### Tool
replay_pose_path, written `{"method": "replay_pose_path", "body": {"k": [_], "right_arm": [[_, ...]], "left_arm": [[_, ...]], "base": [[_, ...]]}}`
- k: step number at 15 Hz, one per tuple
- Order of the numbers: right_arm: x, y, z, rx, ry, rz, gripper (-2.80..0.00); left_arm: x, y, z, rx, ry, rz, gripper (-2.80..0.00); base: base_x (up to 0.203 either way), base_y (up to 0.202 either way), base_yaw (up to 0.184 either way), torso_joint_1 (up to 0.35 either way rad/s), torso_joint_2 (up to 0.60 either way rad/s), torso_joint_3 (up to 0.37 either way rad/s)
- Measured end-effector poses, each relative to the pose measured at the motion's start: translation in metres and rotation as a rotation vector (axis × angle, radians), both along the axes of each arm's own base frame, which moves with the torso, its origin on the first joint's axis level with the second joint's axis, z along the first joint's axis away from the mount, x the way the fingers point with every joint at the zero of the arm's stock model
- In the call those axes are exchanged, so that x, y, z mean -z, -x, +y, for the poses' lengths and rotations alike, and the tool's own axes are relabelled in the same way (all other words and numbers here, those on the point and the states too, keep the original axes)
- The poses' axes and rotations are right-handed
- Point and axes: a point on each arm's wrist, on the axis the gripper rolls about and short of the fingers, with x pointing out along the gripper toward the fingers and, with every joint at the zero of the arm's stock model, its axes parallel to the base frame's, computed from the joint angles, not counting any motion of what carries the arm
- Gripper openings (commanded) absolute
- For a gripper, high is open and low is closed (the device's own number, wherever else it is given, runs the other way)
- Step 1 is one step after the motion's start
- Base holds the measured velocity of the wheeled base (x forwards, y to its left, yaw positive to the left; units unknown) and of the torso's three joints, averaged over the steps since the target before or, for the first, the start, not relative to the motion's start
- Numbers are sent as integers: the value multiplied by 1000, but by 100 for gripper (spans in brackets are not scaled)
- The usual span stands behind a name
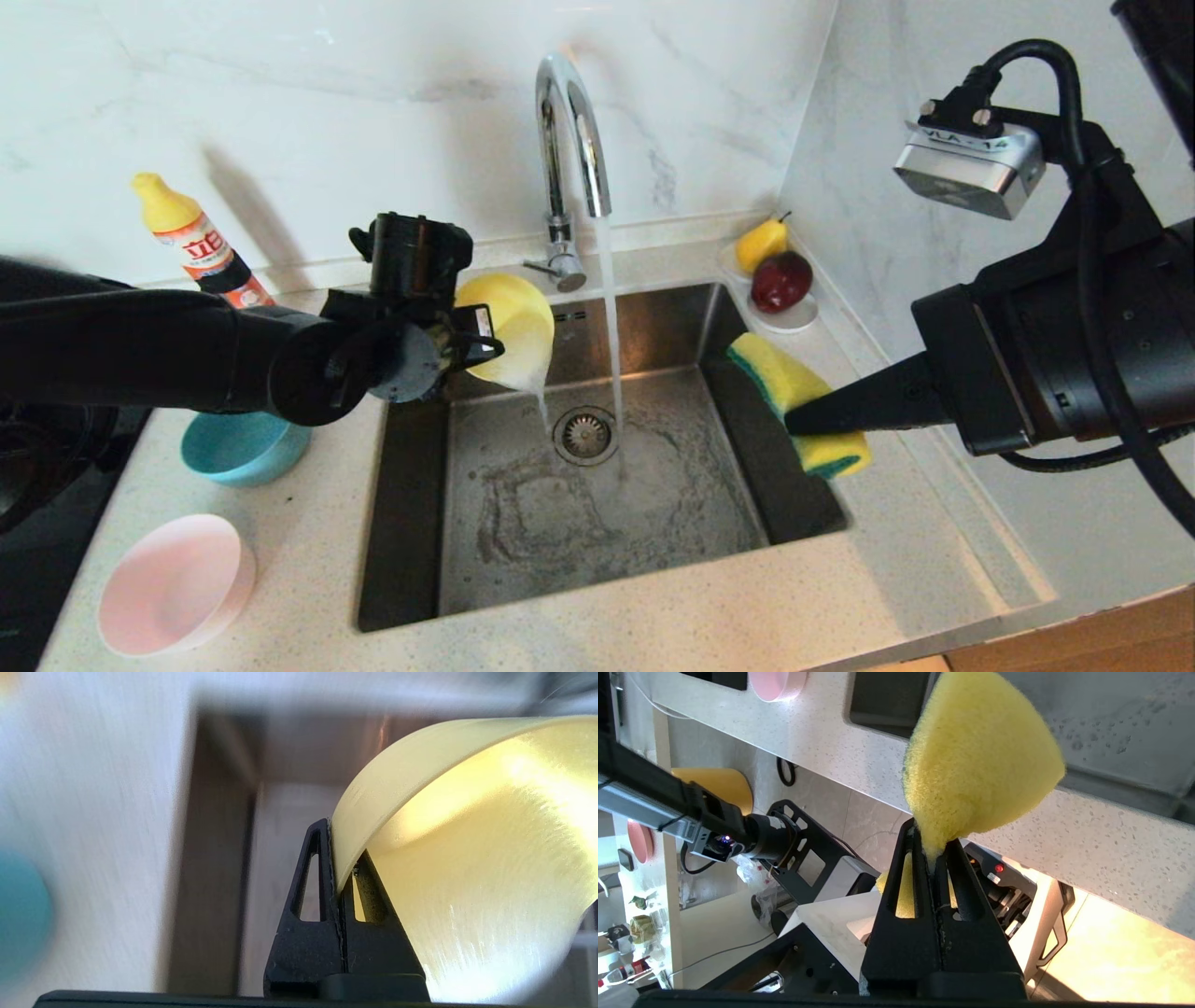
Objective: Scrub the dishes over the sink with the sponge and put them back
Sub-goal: Rinse the bowl
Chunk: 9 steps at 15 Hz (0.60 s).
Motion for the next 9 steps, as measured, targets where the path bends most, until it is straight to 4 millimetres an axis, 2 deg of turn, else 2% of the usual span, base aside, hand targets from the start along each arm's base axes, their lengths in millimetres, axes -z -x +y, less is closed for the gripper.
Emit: {"method": "replay_pose_path", "body": {"k": [5, 9], "right_arm": [[3, -3, 0, 9, 2, 3, -280], [3, -4, 2, 7, 4, 4, -280]], "left_arm": [[-53, 18, 9, 24, -126, -393, -280], [-94, 40, 18, 3, -109, -644, -280]], "base": [[0, 0, 0, 0, 0, 0], [0, 0, 0, 0, 0, 0]]}}
